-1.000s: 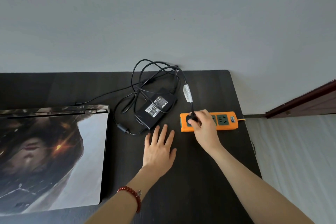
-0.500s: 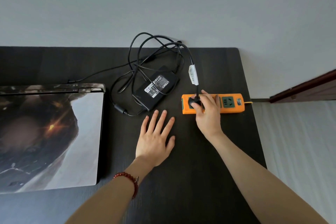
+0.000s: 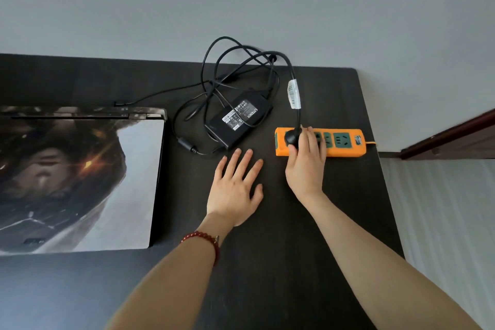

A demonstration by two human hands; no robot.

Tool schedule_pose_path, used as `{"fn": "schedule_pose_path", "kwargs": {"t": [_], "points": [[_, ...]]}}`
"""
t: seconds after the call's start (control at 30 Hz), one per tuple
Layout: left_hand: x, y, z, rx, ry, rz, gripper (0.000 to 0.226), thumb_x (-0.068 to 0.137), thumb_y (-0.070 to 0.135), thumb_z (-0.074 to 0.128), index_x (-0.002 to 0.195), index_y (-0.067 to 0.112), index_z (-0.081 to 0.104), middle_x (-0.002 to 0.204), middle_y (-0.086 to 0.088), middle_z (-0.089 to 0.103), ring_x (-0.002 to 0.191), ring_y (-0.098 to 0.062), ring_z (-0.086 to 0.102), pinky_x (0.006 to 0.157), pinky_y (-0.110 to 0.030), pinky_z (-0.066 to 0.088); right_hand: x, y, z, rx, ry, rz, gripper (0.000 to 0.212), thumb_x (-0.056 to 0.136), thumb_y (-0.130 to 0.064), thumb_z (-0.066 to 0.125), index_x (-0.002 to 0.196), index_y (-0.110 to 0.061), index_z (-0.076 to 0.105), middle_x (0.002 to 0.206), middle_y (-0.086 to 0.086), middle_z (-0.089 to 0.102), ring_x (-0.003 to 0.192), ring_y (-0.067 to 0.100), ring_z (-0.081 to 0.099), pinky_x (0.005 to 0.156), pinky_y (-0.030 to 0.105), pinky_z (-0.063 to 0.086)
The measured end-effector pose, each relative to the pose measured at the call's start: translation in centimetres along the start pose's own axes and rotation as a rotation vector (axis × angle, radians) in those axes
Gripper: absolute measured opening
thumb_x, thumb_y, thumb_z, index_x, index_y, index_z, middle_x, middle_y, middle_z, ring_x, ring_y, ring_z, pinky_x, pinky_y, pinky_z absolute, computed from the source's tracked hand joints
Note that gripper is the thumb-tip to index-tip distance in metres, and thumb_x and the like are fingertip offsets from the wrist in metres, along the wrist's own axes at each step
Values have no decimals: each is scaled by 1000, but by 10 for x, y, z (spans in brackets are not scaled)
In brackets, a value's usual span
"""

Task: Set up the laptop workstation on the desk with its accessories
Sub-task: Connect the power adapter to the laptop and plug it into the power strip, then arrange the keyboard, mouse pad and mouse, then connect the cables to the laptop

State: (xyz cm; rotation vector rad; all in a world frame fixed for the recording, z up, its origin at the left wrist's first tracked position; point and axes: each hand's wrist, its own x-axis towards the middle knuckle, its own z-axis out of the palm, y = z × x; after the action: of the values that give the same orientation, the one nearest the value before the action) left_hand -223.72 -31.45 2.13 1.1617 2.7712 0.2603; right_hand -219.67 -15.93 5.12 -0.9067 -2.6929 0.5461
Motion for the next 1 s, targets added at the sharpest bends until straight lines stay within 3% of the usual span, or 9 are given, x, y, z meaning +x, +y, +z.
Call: {"fn": "schedule_pose_path", "kwargs": {"t": [0.1, 0.17, 0.27, 0.4, 0.63, 0.8, 1.0], "points": [[-15, 0, -7, -94, 42, -34, 45, 88, 31, 41, 129, 18, 52, 141, -7, 46, 133, -28, 38, 111, -46, 24, -46, -5, -5, 8, -139, 32, 49, 94, -8, 43, 141, -9, 32, 153, 8, 26, 143, 22, 17, 117, 38, 16], [-40, -1, -16, -209, 84, -74, 35, 83, 21, 54, 116, 13, 62, 129, -9, 58, 124, -29, 49, 104, -46, 34, -84, -7, -8, -21, -254, 30, 41, 93, -6, 44, 134, -11, 45, 150, 6, 33, 142, 21, 22, 117, 39, 18], [-102, -16, -42, -297, 160, -177, 30, 78, 24, 54, 103, 15, 68, 110, -3, 67, 105, -23, 62, 87, -40, 47, -140, -33, -16, 80, -274, 66, 34, 91, -4, 48, 123, -10, 56, 135, 9, 53, 131, 20, 42, 110, 31, 30], [-210, -70, -80, -371, 274, -385, 29, 84, 21, 56, 111, 15, 63, 114, -1, 65, 107, -22, 58, 92, -38, 42, -212, -118, -24, 266, -362, 7, 30, 93, -6, 45, 120, -10, 58, 119, 5, 62, 114, 17, 55, 91, 19, 38], [-460, -215, -127, -374, 452, -858, 26, 88, 20, 54, 112, 14, 63, 112, -6, 65, 106, -28, 58, 91, -41, 42, -368, -306, 18, 414, -662, -277, 28, 94, -7, 41, 113, -9, 60, 106, 7, 68, 101, 20, 62, 90, 27, 44], [-641, -277, -129, -413, 562, -1247, 26, 88, 21, 52, 111, 15, 63, 112, -5, 64, 105, -25, 59, 90, -40, 45, -488, -425, 65, 362, -974, -473, 28, 92, -4, 40, 110, -7, 62, 103, 13, 70, 101, 28, 64, 93, 41, 48], [-794, -304, -108, -506, 555, -1665, 32, 92, 25, 44, 121, 18, 56, 123, -2, 60, 116, -21, 52, 97, -36, 41, -603, -534, 104, 200, -1240, -731, 31, 93, -8, 38, 116, -12, 59, 112, 9, 66, 107, 27, 59, 89, 32, 43]]}}
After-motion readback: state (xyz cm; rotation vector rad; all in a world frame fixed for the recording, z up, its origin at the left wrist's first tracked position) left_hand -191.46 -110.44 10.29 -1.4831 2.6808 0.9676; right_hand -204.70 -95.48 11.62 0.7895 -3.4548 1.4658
